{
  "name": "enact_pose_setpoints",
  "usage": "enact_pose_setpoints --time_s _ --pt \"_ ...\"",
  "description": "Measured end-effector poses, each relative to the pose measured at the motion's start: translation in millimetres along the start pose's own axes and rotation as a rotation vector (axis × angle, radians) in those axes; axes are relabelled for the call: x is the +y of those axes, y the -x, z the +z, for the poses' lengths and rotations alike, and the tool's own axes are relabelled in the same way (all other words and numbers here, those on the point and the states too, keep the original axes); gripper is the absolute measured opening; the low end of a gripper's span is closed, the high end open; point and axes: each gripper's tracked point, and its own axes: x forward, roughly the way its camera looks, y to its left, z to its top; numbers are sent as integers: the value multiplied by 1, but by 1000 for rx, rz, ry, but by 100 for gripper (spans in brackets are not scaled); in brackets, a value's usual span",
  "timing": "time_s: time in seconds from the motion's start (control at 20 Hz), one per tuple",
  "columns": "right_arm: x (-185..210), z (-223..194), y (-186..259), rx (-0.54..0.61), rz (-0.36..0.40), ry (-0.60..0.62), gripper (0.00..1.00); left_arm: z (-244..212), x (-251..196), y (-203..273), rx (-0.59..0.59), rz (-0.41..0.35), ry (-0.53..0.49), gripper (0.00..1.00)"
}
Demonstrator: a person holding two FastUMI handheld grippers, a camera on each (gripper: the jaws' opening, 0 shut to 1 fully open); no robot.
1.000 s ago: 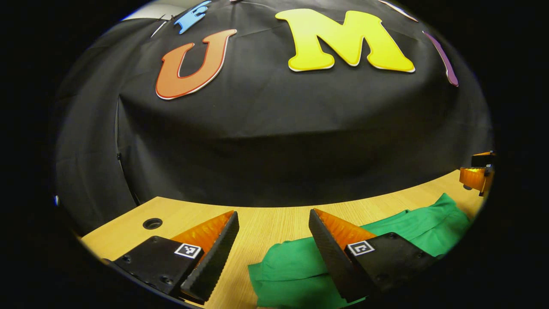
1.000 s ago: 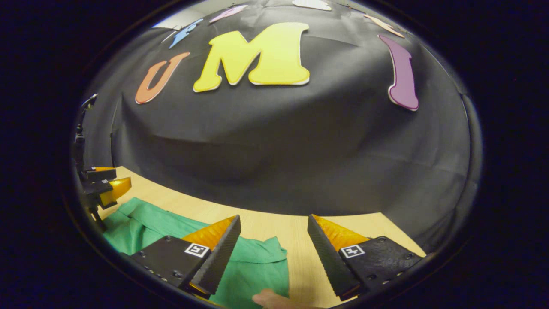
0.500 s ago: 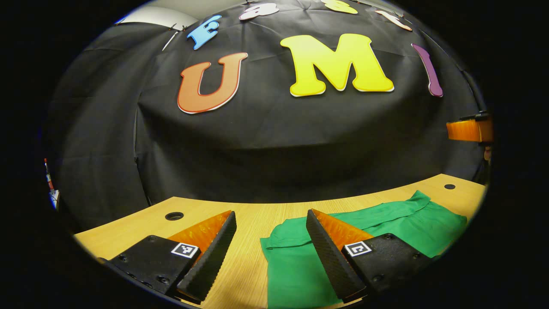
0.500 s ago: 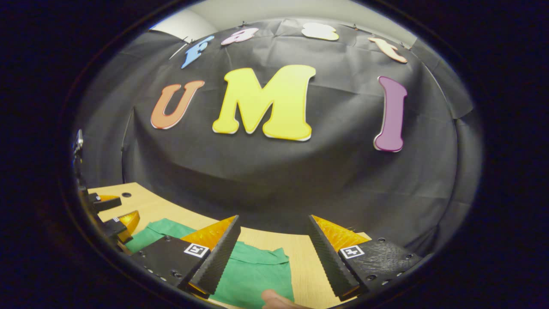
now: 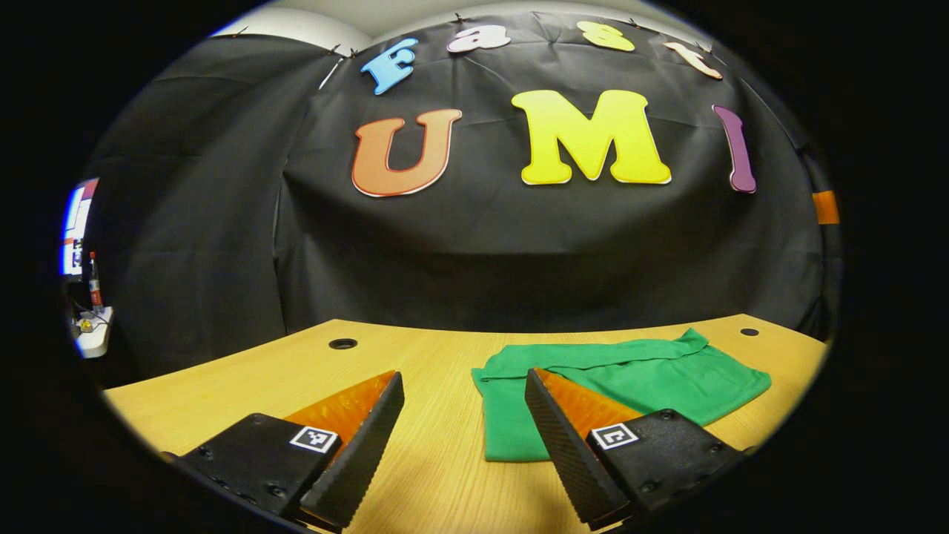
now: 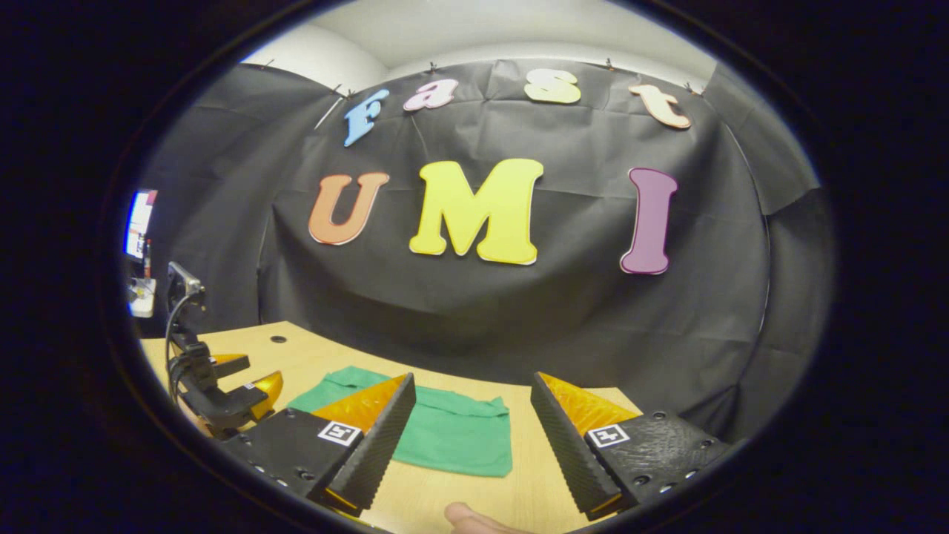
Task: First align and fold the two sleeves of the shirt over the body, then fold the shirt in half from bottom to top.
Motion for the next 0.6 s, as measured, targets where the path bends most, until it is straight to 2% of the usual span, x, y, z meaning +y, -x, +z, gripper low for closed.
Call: enact_pose_setpoints --time_s 0.1,0.25,0.3,0.4,0.6 --pt "1 -13 35 15 6 -22 95 -2 -5 23 -11 -30 28 100" --pt "-1 -38 76 50 8 -38 94 -15 -11 61 39 -42 9 100" --pt "-6 -46 87 59 -5 -36 96 -13 -15 72 41 -55 17 100" --pt "-24 -54 97 45 -80 -7 95 -4 -32 89 13 -114 46 100" --pt "-26 -62 117 48 -112 -8 95 18 -42 124 -14 -116 -2 100"
